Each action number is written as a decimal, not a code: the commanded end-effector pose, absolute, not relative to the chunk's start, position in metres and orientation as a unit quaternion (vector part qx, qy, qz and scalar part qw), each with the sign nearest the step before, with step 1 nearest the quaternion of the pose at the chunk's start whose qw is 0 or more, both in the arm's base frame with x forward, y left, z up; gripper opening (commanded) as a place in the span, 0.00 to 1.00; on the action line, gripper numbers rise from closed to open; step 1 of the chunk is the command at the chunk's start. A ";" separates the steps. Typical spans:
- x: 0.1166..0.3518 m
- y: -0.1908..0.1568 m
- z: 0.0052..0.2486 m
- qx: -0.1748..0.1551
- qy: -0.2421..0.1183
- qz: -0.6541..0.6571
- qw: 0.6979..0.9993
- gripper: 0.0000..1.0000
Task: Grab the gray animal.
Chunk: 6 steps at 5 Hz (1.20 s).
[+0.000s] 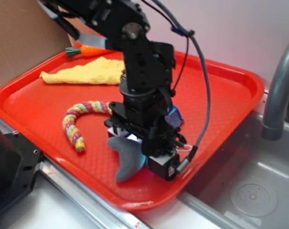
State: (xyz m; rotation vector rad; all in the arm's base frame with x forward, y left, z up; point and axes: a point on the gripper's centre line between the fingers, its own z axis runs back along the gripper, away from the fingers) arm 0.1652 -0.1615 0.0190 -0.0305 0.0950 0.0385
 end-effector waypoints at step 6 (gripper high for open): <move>0.165 -0.027 0.152 -0.035 -0.023 0.196 0.980 0.00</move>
